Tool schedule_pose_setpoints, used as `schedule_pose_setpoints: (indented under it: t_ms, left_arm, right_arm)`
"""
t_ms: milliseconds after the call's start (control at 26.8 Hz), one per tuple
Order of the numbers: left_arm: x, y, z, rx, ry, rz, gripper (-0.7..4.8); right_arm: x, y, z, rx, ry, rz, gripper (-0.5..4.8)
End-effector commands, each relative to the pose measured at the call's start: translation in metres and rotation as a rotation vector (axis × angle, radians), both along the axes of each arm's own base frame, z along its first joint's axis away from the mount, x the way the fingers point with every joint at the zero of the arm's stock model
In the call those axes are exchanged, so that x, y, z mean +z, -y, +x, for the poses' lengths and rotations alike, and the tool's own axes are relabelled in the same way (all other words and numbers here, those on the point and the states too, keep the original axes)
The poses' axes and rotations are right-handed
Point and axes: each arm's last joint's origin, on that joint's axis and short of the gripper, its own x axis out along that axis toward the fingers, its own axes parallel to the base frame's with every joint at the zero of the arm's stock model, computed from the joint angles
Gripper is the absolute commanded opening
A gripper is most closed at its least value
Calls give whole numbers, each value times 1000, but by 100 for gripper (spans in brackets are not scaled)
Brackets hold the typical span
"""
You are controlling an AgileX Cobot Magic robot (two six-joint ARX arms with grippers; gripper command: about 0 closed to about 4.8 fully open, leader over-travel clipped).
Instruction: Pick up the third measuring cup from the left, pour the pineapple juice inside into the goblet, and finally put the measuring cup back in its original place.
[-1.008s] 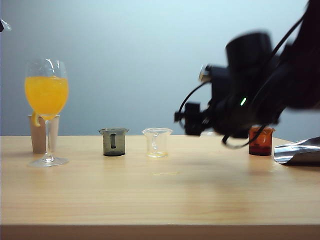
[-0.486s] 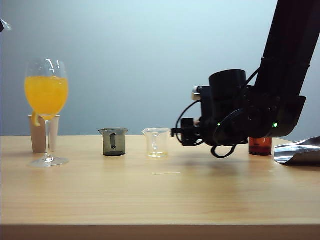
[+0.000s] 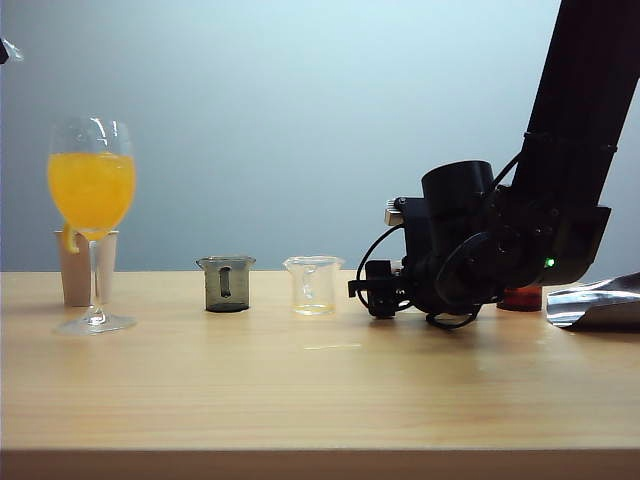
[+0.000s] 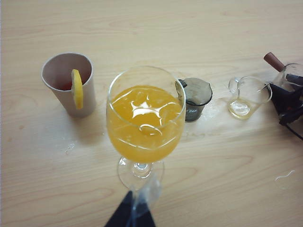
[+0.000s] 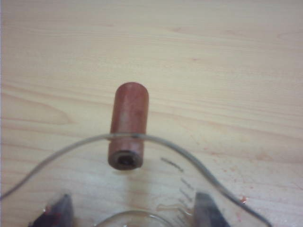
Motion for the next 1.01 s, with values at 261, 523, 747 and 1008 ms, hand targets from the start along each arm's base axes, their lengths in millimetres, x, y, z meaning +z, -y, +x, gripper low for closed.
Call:
schedule_pose_setpoints:
  t_ms: [261,523,747,1008]
  left_arm:
    - [3,0,0,-3,18,-2,-3]
    - [3,0,0,-3,18,-2,-3]
    - [3,0,0,-3,18,-2,-3]
    - [3,0,0,-3,18,-2,-3]
  right_arm:
    - [-2,0,-1,21,-37,-7,220]
    - [0,-1,-1,45,-45,8,324]
    - [6,0,-3,39,-80,18,433]
    - [18,0,-4,56,-94,17,432]
